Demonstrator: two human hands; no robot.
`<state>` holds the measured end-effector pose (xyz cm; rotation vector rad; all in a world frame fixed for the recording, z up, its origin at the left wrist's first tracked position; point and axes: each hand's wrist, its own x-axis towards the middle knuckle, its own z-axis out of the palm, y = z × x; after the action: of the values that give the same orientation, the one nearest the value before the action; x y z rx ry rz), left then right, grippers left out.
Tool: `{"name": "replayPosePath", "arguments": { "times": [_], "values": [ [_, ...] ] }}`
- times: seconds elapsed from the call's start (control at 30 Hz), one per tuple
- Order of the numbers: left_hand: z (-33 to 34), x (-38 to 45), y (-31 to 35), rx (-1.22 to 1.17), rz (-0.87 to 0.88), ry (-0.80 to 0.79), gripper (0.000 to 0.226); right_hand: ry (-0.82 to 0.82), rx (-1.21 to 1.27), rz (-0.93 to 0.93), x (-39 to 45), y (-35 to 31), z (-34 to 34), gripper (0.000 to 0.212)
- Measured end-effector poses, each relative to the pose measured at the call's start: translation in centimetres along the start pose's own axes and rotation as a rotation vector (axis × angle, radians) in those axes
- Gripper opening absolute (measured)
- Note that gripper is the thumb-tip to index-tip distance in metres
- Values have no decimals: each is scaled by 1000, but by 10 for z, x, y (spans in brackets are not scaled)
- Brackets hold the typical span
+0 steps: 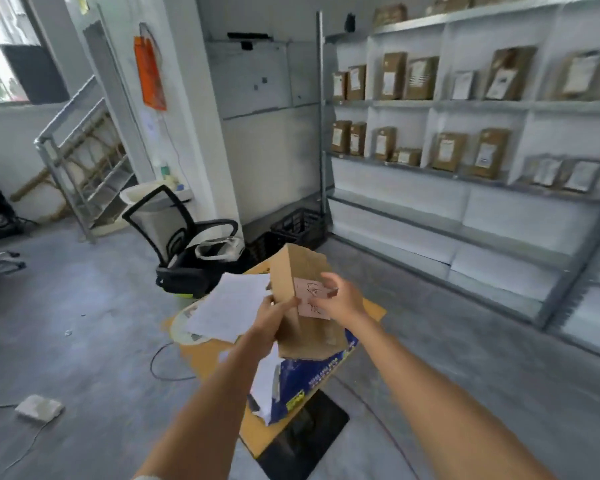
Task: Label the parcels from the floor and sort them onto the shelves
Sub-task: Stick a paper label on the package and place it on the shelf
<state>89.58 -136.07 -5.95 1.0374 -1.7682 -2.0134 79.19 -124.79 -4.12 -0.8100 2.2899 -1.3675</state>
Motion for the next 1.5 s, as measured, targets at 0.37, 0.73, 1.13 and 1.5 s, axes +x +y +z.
{"name": "replayPosePath", "arguments": {
  "times": [0.37,0.73,1.13,1.5],
  "values": [
    [276,31,14,6,-7,-363,38,312,207,366,-4,138,-239,83],
    [492,94,29,352,164,-655,60,687,351,559,15,253,-385,60],
    [721,187,68,552,96,-1120,48,979,639,626,56,347,-584,67],
    [916,165,53,858,326,-1276,33,1270,884,589,-6,452,-708,52]
  ]
}}
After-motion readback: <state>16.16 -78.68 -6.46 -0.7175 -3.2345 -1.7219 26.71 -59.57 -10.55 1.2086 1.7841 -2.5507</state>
